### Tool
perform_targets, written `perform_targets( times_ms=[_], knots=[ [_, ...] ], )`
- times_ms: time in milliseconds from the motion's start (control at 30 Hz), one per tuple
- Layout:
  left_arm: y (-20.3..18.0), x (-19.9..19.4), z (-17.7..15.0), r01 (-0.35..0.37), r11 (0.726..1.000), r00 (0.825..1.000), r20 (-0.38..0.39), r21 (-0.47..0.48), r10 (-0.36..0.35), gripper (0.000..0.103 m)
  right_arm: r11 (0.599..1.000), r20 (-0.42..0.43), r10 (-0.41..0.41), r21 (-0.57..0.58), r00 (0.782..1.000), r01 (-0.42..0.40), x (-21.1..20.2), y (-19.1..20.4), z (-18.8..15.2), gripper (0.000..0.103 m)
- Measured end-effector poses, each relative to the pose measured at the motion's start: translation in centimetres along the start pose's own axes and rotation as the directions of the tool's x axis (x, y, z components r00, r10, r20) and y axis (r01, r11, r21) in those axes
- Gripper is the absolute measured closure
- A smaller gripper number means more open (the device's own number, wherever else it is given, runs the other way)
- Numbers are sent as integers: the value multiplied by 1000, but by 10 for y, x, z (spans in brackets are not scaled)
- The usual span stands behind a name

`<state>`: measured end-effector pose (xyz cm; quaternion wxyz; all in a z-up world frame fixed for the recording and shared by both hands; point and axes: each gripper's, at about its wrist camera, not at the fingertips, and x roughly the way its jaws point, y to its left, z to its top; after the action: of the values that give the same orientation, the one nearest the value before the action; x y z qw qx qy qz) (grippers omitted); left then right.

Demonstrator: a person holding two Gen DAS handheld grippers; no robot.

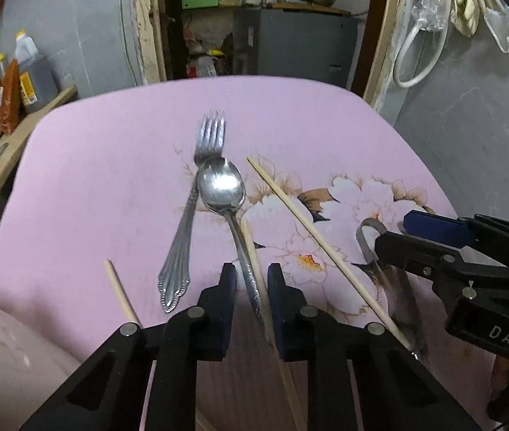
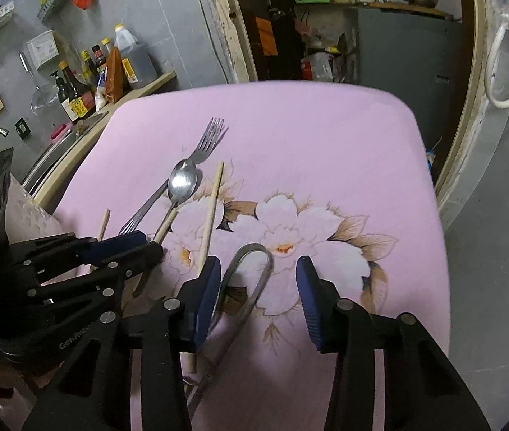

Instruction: Organize utensils

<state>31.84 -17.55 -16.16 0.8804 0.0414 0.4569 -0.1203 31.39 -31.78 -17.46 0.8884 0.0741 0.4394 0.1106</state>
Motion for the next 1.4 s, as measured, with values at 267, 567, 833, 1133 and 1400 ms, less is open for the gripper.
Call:
perform_targets(
  times_ms=[267, 567, 833, 1133, 1400],
  knots=[
    [4, 4, 4, 28, 1000, 999, -16, 1, -28, 89, 999, -62, -10, 31, 998, 12, 21, 3, 7, 65],
    [17, 9, 15, 84, 996, 995, -56, -41, -86, 93, 997, -125, -69, 36, 990, 74, 29, 8, 14, 76],
    [20, -15, 12, 122, 990, 993, 17, -75, -121, 93, 994, -35, -31, 105, 999, 34, -1, 4, 12, 78],
    [21, -69, 5, 156, 987, 978, 146, -28, -150, 93, 995, 149, -80, 65, 986, 71, -68, 24, 8, 80],
    [26, -81, -9, 183, 983, 974, 132, 12, -183, 93, 992, 182, -124, 57, 975, 116, -94, 44, -2, 80]
  ],
)
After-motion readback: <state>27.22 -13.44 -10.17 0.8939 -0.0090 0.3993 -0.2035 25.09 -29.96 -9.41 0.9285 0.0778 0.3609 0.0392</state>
